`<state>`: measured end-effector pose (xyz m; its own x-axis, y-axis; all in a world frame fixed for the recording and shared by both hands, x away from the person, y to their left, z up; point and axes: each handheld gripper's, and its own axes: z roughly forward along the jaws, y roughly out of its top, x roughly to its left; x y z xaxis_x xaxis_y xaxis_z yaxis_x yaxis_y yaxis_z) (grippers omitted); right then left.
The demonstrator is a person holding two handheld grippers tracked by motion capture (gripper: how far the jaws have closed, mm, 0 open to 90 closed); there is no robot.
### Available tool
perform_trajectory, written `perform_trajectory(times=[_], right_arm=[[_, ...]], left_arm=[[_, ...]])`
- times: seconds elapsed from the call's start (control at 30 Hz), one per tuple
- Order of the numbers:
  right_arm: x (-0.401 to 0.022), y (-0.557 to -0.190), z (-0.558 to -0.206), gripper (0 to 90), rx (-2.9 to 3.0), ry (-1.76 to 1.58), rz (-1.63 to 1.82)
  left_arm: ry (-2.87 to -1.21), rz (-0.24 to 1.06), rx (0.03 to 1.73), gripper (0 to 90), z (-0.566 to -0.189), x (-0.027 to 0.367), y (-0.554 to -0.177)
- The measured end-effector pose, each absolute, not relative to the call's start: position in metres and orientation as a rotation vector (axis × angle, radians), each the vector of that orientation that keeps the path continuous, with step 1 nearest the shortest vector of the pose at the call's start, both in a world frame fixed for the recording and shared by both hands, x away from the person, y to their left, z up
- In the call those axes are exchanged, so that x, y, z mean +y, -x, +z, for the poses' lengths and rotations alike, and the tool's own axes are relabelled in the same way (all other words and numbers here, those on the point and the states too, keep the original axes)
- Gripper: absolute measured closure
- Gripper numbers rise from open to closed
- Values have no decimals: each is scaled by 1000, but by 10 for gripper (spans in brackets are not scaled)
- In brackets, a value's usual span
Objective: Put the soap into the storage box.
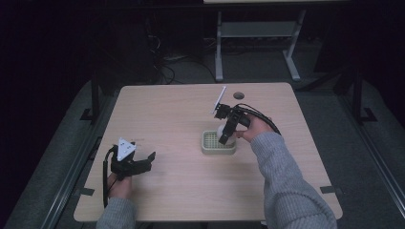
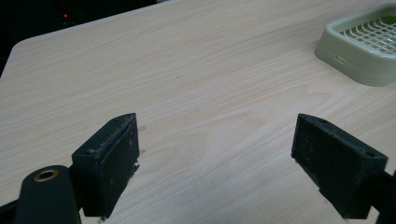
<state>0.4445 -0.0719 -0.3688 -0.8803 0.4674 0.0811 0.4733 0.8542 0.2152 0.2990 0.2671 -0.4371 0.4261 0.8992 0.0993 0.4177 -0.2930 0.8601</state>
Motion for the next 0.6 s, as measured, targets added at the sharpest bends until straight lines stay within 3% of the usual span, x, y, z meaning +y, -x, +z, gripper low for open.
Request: perform_trajectory(times=[0.6], right_arm=[[-58,-451,-380,236,-3014,762,-355]], left_arm=[[-1893,765,1118,148,-437,268,-299]])
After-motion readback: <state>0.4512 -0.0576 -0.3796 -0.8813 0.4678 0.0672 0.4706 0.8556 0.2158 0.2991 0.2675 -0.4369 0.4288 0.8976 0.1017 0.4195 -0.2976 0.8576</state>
